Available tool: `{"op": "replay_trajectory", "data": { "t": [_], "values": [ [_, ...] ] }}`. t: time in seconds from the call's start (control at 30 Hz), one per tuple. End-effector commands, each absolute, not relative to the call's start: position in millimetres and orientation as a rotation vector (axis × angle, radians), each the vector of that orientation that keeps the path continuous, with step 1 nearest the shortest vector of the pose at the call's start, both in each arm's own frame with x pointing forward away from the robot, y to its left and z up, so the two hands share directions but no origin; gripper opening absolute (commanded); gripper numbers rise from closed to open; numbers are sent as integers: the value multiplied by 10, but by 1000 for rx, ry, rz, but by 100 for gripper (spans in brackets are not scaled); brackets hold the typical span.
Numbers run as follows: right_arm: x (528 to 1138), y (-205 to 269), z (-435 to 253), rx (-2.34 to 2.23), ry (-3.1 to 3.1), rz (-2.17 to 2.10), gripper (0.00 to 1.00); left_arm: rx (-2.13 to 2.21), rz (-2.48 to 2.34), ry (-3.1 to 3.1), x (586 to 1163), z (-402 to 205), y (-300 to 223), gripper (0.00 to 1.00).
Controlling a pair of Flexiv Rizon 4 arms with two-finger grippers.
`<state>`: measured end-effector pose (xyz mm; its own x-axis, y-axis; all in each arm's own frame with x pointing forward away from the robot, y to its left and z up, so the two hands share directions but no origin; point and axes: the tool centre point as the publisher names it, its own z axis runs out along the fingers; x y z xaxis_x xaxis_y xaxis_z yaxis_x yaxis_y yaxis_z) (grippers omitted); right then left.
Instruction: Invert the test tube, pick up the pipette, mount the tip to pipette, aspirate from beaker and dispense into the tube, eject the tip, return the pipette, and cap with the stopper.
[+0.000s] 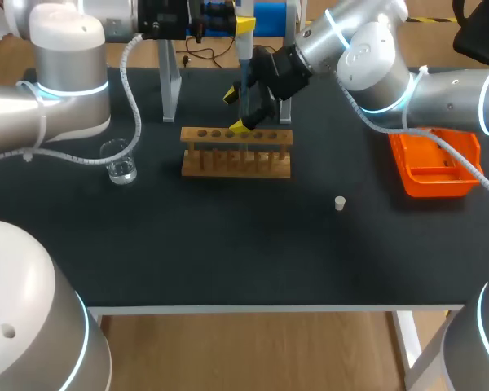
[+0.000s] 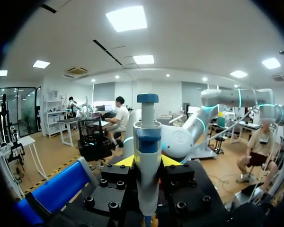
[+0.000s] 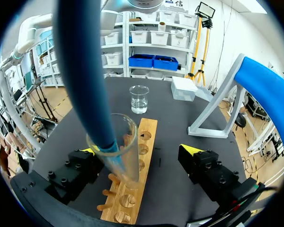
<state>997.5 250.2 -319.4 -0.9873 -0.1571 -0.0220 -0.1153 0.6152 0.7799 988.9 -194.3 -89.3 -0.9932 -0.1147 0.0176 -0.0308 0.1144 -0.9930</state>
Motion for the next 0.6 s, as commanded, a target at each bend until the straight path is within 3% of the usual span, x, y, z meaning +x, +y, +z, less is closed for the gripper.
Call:
{"op": "replay_trajectory", "data": {
  "t": [0.03,0.6],
  "values": [
    [9989,2493,-3191,233,-2773,-1338,100,-155,-2041,2296,9880,-887,-1948,0],
    [9968,2355,-3149,204,-2777,-1361,100,-155,-2041,2296,9880,-887,-1948,0]
  ]
}}
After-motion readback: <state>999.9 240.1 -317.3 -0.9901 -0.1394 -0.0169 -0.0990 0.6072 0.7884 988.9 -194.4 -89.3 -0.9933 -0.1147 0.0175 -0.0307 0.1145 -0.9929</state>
